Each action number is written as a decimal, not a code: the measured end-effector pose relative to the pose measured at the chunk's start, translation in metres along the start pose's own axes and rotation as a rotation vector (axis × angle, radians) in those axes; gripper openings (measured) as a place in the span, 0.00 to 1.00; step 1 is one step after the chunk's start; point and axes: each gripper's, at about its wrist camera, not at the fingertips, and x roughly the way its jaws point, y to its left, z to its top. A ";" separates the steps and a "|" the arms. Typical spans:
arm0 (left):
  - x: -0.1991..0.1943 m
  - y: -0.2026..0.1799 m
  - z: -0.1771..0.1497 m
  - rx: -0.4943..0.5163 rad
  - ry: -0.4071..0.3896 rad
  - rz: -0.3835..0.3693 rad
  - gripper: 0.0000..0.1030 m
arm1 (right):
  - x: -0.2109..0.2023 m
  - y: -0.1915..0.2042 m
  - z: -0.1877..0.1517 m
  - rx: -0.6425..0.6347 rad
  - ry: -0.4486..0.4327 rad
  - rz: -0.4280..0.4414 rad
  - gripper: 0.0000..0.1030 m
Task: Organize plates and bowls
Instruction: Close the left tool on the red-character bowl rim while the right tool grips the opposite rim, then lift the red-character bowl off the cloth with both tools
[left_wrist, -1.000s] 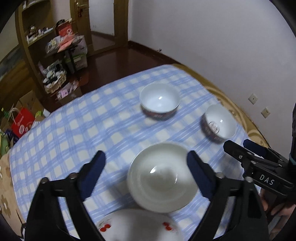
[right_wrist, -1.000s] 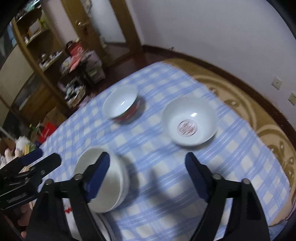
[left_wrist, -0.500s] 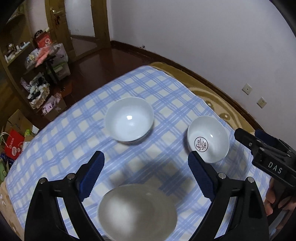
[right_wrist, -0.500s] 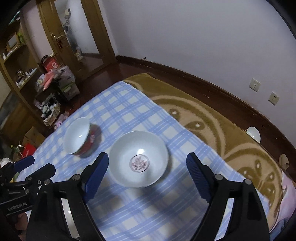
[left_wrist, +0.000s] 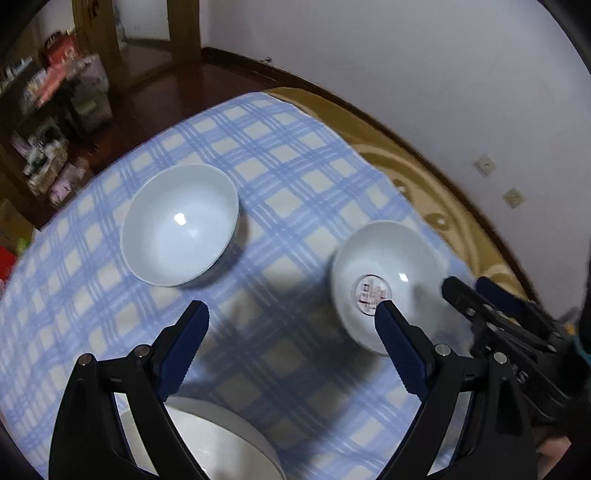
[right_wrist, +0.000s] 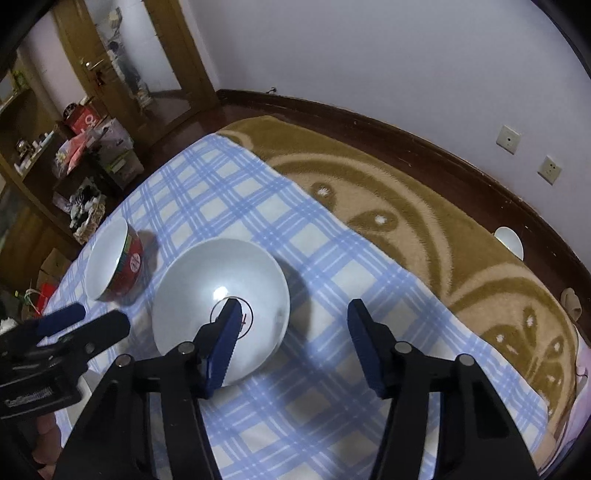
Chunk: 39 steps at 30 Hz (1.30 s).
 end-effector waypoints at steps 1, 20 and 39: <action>0.005 0.000 0.000 -0.011 0.018 -0.011 0.80 | 0.002 0.001 -0.001 -0.012 0.008 0.000 0.55; 0.055 -0.016 0.003 -0.019 0.091 -0.070 0.13 | 0.031 0.002 -0.008 -0.003 0.090 0.064 0.16; 0.019 -0.017 -0.010 -0.003 0.051 -0.100 0.07 | -0.003 0.010 -0.020 0.034 0.040 0.126 0.13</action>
